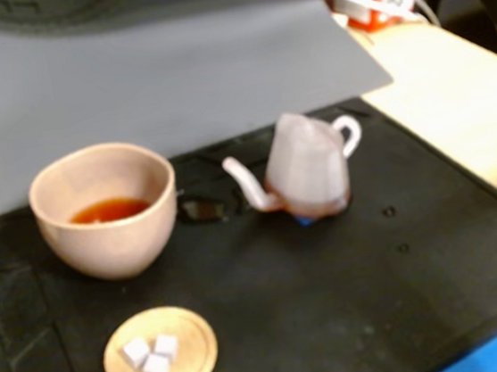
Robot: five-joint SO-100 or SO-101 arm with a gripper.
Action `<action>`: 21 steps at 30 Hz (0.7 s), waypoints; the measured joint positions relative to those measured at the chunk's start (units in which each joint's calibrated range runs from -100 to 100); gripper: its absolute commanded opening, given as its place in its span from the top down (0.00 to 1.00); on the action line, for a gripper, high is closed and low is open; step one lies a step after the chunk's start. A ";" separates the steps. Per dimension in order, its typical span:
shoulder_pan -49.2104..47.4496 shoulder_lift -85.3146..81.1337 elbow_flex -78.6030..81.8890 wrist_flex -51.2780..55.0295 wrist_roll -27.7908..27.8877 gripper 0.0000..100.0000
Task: Pick up a kettle and pour liquid into a cup.
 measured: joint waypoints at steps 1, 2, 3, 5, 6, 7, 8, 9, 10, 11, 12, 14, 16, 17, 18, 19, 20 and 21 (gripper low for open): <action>-0.08 -1.20 -0.10 1.31 -0.42 0.99; -0.15 -3.34 0.00 3.50 -1.05 0.99; 0.15 -6.25 0.10 5.95 -1.52 0.99; -0.15 -10.10 0.29 9.89 -2.67 0.99; -0.38 -11.04 0.29 11.12 -3.30 0.99; -0.38 -12.07 0.29 12.69 -4.40 0.99; -0.30 -12.67 0.29 13.30 -5.08 0.99; -0.38 -13.27 0.29 13.65 -6.39 0.99; -1.81 -13.87 0.29 13.65 -7.60 0.99; -3.10 -14.04 0.29 13.65 -8.22 0.99; -4.61 -14.13 0.29 13.74 -9.06 0.99; -5.22 -14.30 0.29 14.18 -9.27 0.99; -5.52 -14.47 0.29 17.94 -9.27 0.99; -4.91 -14.73 0.10 19.78 -9.27 0.99; -5.06 -15.50 -1.07 23.11 -9.27 0.99; -5.52 -16.18 -1.75 24.95 -9.27 0.99; -5.44 -17.21 -2.43 27.66 -9.27 0.99; -4.99 -18.58 -2.92 30.20 -9.32 0.99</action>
